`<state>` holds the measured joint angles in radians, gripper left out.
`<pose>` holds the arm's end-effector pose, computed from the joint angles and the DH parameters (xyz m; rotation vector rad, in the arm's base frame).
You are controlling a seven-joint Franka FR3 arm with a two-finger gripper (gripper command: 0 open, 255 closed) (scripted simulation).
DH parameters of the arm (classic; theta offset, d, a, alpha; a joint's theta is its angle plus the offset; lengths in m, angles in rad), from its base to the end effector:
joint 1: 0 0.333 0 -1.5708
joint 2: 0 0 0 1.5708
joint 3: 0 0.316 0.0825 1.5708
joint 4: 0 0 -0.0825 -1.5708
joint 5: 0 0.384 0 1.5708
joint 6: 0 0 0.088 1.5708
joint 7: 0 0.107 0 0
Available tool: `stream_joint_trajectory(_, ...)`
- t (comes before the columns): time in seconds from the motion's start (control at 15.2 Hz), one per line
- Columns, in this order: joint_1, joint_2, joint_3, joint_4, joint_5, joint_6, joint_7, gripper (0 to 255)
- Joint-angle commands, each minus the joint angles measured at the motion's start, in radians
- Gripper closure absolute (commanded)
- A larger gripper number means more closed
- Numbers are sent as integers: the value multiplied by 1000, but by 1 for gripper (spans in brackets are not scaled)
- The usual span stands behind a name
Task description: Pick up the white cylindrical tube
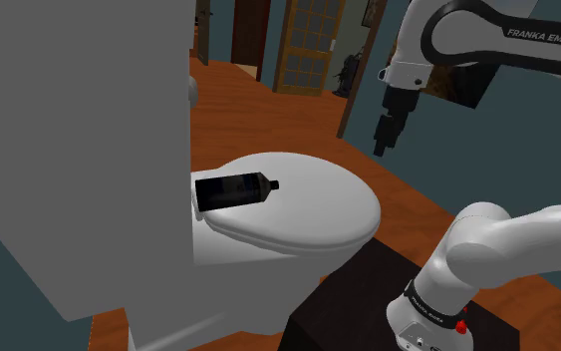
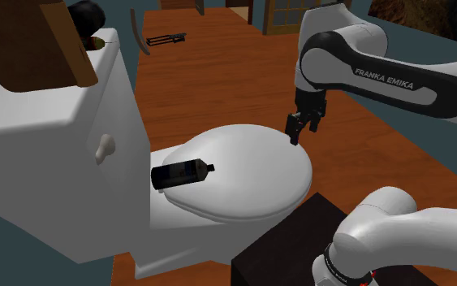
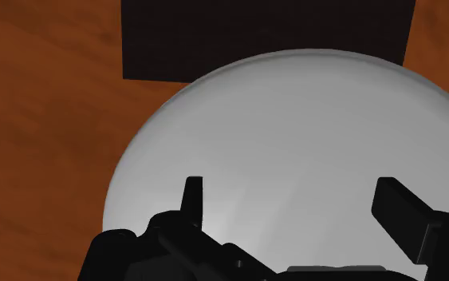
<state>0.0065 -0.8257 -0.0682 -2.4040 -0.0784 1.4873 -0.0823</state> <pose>0.2854 -0.0323 0.5722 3.1149 0.0653 -0.1461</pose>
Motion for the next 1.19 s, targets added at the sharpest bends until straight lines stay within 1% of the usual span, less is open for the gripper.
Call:
stream_joint_trajectory(0.0,0,0,0,0,0,0,0,0)
stream_joint_trajectory(0.53,161,109,-14,-64,-18,344,-272,0)
stream_joint_trajectory(1.12,350,236,-22,-106,-8,700,-577,0)
